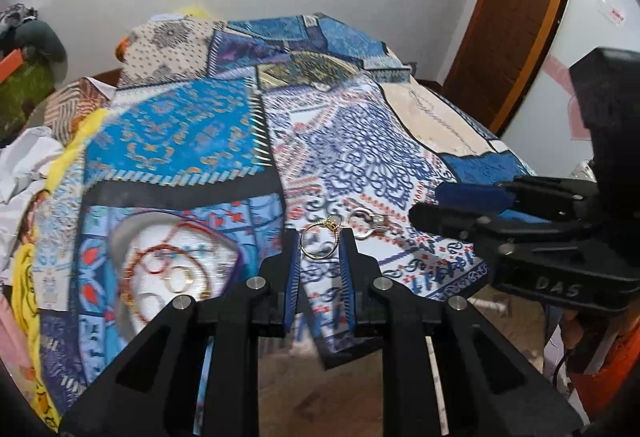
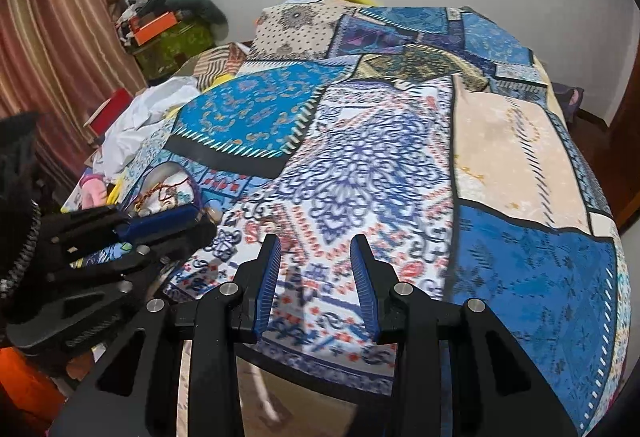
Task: Organize jewelry
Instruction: 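Close the left gripper on a gold ring while the right gripper grasps the red-charm ring, then carry both rings over the heart tin with the left and right grippers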
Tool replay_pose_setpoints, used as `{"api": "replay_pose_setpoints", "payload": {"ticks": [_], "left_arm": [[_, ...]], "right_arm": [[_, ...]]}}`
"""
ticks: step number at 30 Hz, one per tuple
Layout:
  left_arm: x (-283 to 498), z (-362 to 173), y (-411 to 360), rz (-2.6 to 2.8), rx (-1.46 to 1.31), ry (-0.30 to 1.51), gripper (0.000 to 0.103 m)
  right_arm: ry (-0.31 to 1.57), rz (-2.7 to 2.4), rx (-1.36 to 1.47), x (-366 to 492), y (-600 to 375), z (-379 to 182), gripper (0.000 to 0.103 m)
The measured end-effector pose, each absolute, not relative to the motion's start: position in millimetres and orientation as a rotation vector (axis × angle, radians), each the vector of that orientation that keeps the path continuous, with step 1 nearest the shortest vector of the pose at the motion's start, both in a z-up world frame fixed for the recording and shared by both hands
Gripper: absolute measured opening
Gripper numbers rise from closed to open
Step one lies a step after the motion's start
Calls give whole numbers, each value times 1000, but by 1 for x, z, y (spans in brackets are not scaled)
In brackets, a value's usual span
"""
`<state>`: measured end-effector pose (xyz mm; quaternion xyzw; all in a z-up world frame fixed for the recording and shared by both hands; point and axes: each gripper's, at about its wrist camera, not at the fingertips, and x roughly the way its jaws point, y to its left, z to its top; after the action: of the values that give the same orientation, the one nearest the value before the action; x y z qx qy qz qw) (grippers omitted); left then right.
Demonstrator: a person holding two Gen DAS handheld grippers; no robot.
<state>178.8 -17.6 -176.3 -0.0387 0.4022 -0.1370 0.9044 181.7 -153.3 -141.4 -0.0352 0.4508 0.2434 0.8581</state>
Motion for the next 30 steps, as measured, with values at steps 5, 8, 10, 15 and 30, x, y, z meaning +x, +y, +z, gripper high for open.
{"api": "replay_pose_setpoints", "payload": {"ticks": [5, 8, 10, 15, 30], "left_arm": [[173, -172, -1, -261, -95, 812, 18], [170, -171, 5, -258, -108, 806, 18], [169, -171, 8, -257, -114, 804, 18], [169, -172, 11, -257, -129, 802, 18], [155, -153, 20, -234, -129, 756, 18]], "right_arm": [[948, 536, -113, 184, -134, -147, 33], [950, 544, -132, 186, -126, -152, 33], [960, 547, -138, 186, -123, -154, 33], [975, 546, -148, 189, -120, -160, 16], [898, 542, -117, 177, -125, -132, 15]]}}
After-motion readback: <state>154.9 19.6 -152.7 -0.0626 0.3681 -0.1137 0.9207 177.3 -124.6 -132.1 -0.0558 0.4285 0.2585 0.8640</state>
